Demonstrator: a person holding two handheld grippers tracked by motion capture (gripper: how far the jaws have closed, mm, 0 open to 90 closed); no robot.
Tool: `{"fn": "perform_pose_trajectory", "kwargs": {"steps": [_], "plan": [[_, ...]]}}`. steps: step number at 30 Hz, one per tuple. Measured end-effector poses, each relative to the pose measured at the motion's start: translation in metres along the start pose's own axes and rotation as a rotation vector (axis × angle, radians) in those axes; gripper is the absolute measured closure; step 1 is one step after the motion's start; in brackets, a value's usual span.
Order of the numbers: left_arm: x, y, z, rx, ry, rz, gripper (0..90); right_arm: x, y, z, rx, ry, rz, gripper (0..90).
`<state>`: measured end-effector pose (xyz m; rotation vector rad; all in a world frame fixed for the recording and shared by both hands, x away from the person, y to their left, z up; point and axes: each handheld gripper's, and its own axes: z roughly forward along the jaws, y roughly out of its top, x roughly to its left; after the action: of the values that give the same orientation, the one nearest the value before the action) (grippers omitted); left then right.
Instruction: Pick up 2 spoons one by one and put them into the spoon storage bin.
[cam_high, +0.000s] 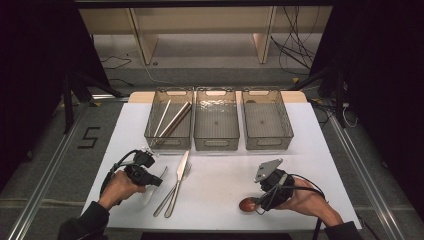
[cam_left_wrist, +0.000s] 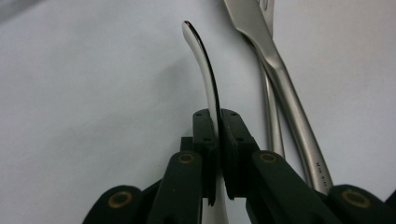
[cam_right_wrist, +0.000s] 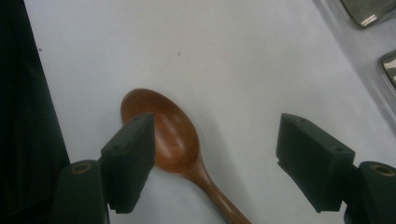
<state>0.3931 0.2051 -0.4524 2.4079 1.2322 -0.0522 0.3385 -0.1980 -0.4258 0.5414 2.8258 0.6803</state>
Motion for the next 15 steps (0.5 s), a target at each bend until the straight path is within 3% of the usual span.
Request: {"fn": "perform_pose_trajectory", "kwargs": {"steps": [15], "plan": [[-0.006, 0.017, -0.029, -0.147, -0.026, 0.029, 85.3, -0.004, -0.003, -0.003, -0.012, -0.007, 0.025, 29.1]]}}
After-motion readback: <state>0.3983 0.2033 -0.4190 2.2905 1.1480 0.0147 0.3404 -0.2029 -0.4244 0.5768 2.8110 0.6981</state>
